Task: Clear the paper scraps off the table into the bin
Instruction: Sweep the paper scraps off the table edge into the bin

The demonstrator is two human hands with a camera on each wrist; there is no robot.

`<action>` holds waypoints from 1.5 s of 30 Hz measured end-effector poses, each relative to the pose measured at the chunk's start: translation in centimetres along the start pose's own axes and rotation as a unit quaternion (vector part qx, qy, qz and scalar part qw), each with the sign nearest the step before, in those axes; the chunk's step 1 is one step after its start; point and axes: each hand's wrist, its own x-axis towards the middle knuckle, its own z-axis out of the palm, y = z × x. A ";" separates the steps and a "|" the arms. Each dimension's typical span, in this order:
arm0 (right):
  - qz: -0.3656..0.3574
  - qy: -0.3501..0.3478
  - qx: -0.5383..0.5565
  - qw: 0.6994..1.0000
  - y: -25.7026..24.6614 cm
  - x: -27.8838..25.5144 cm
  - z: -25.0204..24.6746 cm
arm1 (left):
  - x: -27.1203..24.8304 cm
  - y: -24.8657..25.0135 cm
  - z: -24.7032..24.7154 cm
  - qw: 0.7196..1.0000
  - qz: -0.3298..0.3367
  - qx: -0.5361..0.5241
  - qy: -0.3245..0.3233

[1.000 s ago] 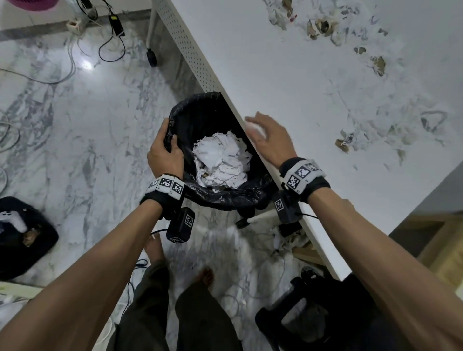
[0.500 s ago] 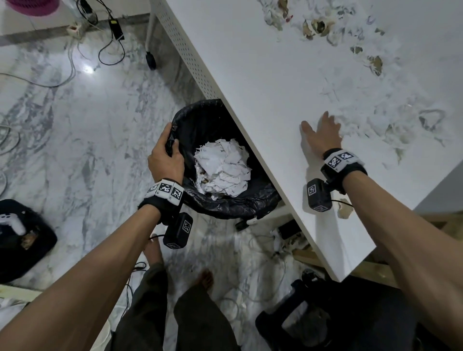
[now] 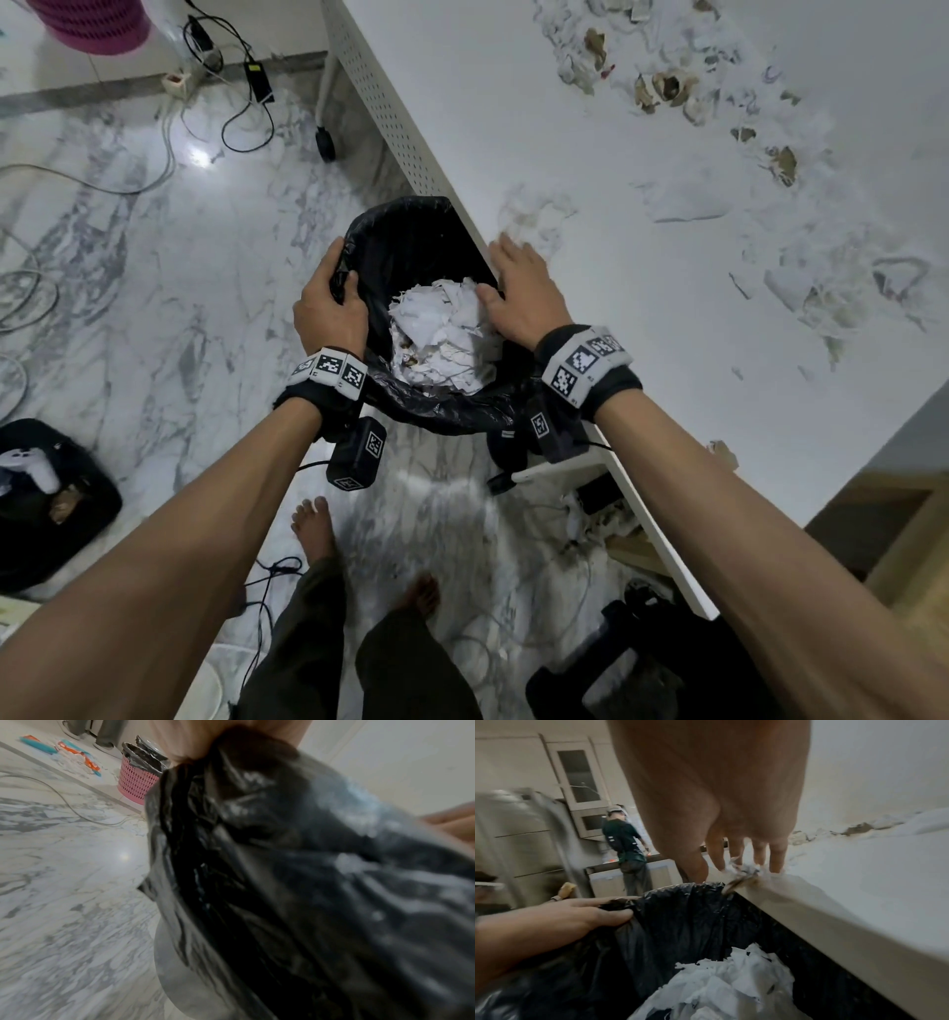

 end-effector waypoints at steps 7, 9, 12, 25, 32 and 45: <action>0.033 0.198 0.053 0.978 0.6 3.0 -3.0 | 1.4 -0.4 0.1 1.000 0.012 -0.010 -0.009; 0.057 0.109 0.085 0.989 1.2 4.7 -3.2 | 1.6 -0.4 0.2 1.000 0.016 -0.013 -0.009; 0.058 -0.012 0.072 0.996 1.1 6.3 -2.5 | 1.9 -0.3 0.2 1.000 0.023 -0.010 -0.008; 0.033 0.166 0.096 0.981 2.1 1.8 -0.7 | -0.4 -0.5 -0.2 1.000 0.023 0.004 -0.017; -0.001 0.093 0.077 0.993 4.2 -5.2 -0.5 | -5.7 -0.2 -0.3 0.999 0.027 0.000 -0.028; 0.406 0.119 0.114 0.899 16.9 -20.4 -0.3 | -12.4 -1.2 0.2 0.998 -0.007 -0.009 -0.061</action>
